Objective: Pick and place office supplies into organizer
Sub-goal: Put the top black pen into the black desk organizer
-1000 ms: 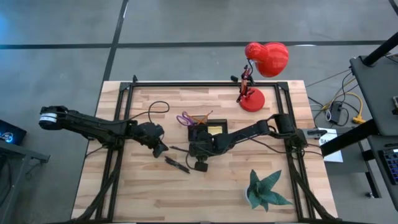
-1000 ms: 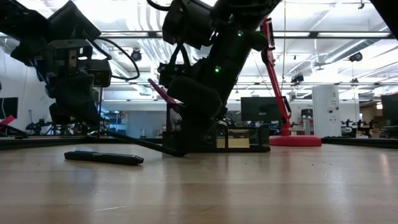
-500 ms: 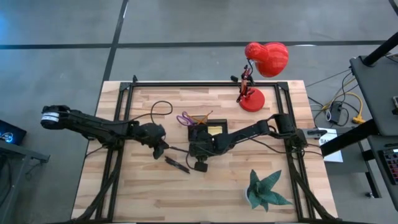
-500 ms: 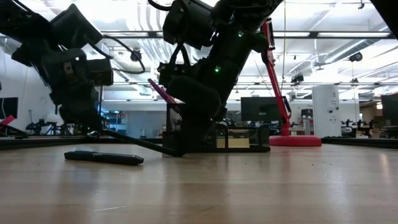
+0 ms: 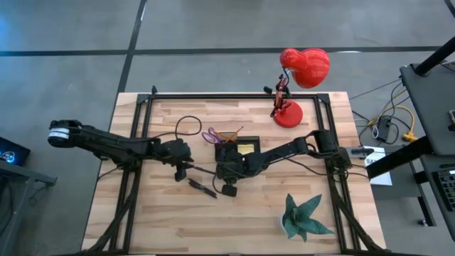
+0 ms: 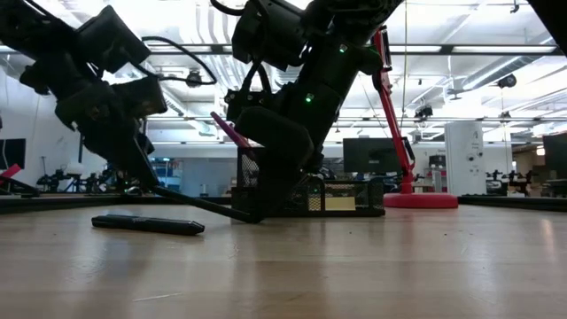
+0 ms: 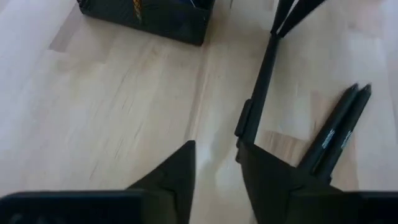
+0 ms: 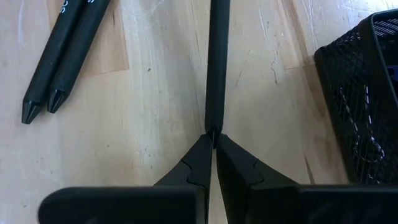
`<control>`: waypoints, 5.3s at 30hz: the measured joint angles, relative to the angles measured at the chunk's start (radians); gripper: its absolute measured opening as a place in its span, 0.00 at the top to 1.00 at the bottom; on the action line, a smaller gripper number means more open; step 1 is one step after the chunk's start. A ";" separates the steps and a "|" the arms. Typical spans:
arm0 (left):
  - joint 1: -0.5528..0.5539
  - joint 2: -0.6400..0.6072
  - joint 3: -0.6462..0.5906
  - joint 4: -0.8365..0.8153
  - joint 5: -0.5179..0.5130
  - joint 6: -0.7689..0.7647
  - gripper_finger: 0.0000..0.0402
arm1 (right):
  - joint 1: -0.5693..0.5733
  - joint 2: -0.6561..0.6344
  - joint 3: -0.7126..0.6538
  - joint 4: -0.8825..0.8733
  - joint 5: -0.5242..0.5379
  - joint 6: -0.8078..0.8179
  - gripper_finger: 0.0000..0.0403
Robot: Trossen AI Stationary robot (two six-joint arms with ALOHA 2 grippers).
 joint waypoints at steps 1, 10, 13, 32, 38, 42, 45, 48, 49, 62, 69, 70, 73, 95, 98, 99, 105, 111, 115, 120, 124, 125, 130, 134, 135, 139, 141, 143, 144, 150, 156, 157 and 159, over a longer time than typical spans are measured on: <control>-0.001 0.004 0.000 0.000 0.003 0.017 0.70 | 0.000 0.000 0.000 0.000 0.000 -0.001 0.97; -0.006 0.042 0.017 0.003 0.020 0.071 0.58 | 0.000 0.000 0.000 -0.005 0.000 -0.001 0.97; -0.006 0.027 0.028 0.019 0.028 0.066 0.58 | 0.000 0.000 0.000 -0.006 -0.001 0.000 0.97; -0.006 0.130 0.025 0.059 0.123 0.168 0.58 | 0.000 0.000 0.000 -0.006 -0.004 0.002 0.97; -0.006 0.175 0.028 0.174 0.123 0.164 0.58 | 0.000 0.000 0.000 -0.006 -0.004 0.003 0.97; -0.006 0.191 0.028 0.180 0.123 0.140 0.59 | 0.000 0.000 0.000 -0.006 -0.004 0.002 0.97; -0.006 0.193 0.028 0.183 0.123 0.141 0.64 | 0.000 0.000 0.000 -0.006 -0.004 0.003 0.97; -0.006 0.193 0.028 0.183 0.123 0.141 0.70 | 0.000 0.000 0.000 -0.006 -0.004 0.003 0.97; -0.006 0.193 0.028 0.183 0.122 0.141 0.72 | 0.000 0.000 0.000 -0.006 -0.004 0.003 0.97; -0.007 0.193 0.024 0.186 0.134 0.146 0.92 | 0.000 0.000 0.000 -0.006 0.001 0.003 0.97; -0.007 0.188 0.025 0.177 0.078 0.146 0.94 | -0.002 -0.002 0.020 -0.032 0.021 0.006 0.97; -0.007 0.183 0.033 0.160 0.071 0.147 0.94 | -0.002 -0.002 0.031 -0.050 0.037 0.013 0.97; -0.007 0.155 0.085 0.068 0.019 0.172 0.95 | 0.006 -0.022 0.063 -0.123 0.129 0.042 0.97; -0.005 0.159 0.730 -0.677 -0.499 0.886 0.95 | 0.094 -0.363 0.079 -0.457 0.982 0.451 0.97; -0.005 0.247 0.778 -0.754 -0.559 1.019 0.95 | 0.095 -0.364 0.079 -0.472 0.981 0.455 0.97; -0.005 0.275 0.793 -0.770 -0.566 1.056 0.95 | 0.096 -0.365 0.079 -0.474 0.981 0.456 0.97; -0.005 0.413 0.890 -0.777 -0.577 1.169 0.95 | 0.101 -0.361 0.072 -0.479 0.976 0.510 0.97; -0.005 0.516 0.961 -0.774 -0.619 1.260 0.93 | 0.111 -0.361 0.063 -0.495 0.975 0.533 0.97; -0.005 0.547 0.970 -0.775 -0.618 1.293 0.93 | 0.123 -0.360 0.063 -0.508 0.975 0.534 0.97; -0.005 0.554 0.965 -0.746 -0.618 1.293 0.90 | 0.127 -0.360 0.060 -0.536 0.975 0.553 0.97; -0.005 0.558 0.965 -0.684 -0.613 1.293 0.85 | 0.127 -0.360 0.055 -0.538 0.975 0.560 0.97; -0.005 0.564 0.965 -0.671 -0.613 1.294 0.83 | 0.127 -0.360 0.054 -0.539 0.975 0.560 0.97; -0.006 0.585 0.964 -0.671 -0.657 1.288 0.76 | 0.127 -0.360 0.052 -0.542 0.975 0.560 0.97; -0.008 0.563 0.962 -0.679 -0.717 1.220 0.70 | 0.128 -0.360 0.051 -0.545 0.974 0.560 0.97; -0.011 0.546 0.962 -0.687 -0.727 1.194 0.68 | 0.130 -0.360 0.051 -0.546 0.973 0.560 0.97; -0.026 0.449 0.962 -0.747 -0.712 0.985 0.65 | 0.138 -0.360 0.051 -0.555 0.949 0.539 0.97; -0.028 0.399 0.960 -0.804 -0.653 0.815 0.64 | 0.139 -0.360 0.050 -0.555 0.891 0.509 0.97; -0.026 0.339 0.949 -0.858 -0.530 0.608 0.64 | 0.138 -0.360 0.042 -0.546 0.810 0.492 0.97; -0.023 0.313 0.940 -0.876 -0.454 0.500 0.64 | 0.137 -0.360 0.034 -0.535 0.758 0.484 0.97; -0.021 0.162 0.766 -0.875 -0.110 0.135 0.67 | 0.104 -0.359 -0.076 -0.292 0.297 0.441 0.97; -0.041 0.015 0.442 -0.687 -0.070 0.206 0.77 | 0.117 -0.359 -0.182 0.062 0.168 0.282 0.97; -0.044 -0.009 0.390 -0.639 -0.051 0.210 0.78 | 0.118 -0.353 -0.183 0.069 0.167 0.274 0.97; -0.052 -0.049 0.293 -0.535 -0.012 0.194 0.81 | 0.117 -0.340 -0.179 0.068 0.164 0.257 0.97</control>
